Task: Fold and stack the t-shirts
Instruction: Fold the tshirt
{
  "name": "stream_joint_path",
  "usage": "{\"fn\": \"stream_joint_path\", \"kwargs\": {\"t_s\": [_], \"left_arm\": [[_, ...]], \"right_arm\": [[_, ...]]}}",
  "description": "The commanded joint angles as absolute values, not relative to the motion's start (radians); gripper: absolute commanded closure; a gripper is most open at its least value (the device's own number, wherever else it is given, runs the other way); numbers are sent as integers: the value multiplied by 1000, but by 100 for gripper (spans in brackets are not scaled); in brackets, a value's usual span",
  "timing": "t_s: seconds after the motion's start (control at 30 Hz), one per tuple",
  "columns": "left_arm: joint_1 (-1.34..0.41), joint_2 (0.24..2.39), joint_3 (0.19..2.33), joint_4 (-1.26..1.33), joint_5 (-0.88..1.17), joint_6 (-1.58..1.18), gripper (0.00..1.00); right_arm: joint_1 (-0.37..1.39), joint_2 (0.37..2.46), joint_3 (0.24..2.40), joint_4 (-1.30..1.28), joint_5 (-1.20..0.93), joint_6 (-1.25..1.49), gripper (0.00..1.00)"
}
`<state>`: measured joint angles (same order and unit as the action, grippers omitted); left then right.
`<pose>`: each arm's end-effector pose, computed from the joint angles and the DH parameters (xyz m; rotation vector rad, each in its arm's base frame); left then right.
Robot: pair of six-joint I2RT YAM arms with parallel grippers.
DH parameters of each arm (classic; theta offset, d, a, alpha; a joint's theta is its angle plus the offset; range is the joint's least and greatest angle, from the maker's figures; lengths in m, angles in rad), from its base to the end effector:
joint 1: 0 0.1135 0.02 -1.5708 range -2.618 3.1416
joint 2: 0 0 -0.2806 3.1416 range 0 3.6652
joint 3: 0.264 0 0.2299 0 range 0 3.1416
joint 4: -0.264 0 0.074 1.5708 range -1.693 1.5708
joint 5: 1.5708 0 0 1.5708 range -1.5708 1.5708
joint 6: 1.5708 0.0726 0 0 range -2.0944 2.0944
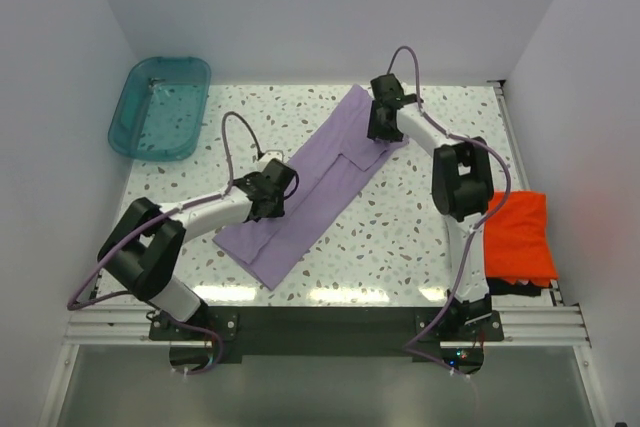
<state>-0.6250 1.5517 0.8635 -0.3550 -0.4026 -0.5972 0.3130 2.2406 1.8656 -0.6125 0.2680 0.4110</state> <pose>0.2559 -0.1496 0.1778 -0.1024 2.4878 0.0302 0.4835 0.1363 0.1878 0.2240 2.4969 -0.0495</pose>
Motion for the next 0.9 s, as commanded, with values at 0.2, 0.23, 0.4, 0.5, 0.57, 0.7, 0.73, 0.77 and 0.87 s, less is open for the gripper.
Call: {"fn": "stream_joint_path", "kwargs": {"t_s": [0.2, 0.23, 0.4, 0.5, 0.57, 0.7, 0.73, 0.77, 0.87], "left_arm": [[-735, 1615, 810, -388, -411, -623, 66], [-759, 1620, 810, -385, -405, -632, 66], [-840, 1655, 818, -354, -339, -692, 67], [-891, 1690, 841, -315, -287, -762, 66], [-925, 1716, 845, -261, -238, -793, 66], [-954, 1758, 876, -198, -203, -866, 62], [-954, 1758, 876, -186, -196, -874, 61], [-954, 1752, 876, -175, -189, -879, 59], [-954, 1738, 890, -155, -183, -876, 51]], "right_arm": [[287, 2358, 1939, -644, 268, 402, 62], [282, 2385, 1969, -659, 271, 382, 62], [265, 2474, 2101, -721, 317, 312, 56], [258, 2511, 2166, -716, 314, 253, 42], [258, 2522, 2189, -686, 304, 212, 34], [255, 2540, 2240, -670, 296, 161, 26], [255, 2543, 2262, -675, 298, 153, 24], [255, 2546, 2272, -678, 296, 141, 22], [255, 2528, 2292, -672, 293, 126, 16]]}}
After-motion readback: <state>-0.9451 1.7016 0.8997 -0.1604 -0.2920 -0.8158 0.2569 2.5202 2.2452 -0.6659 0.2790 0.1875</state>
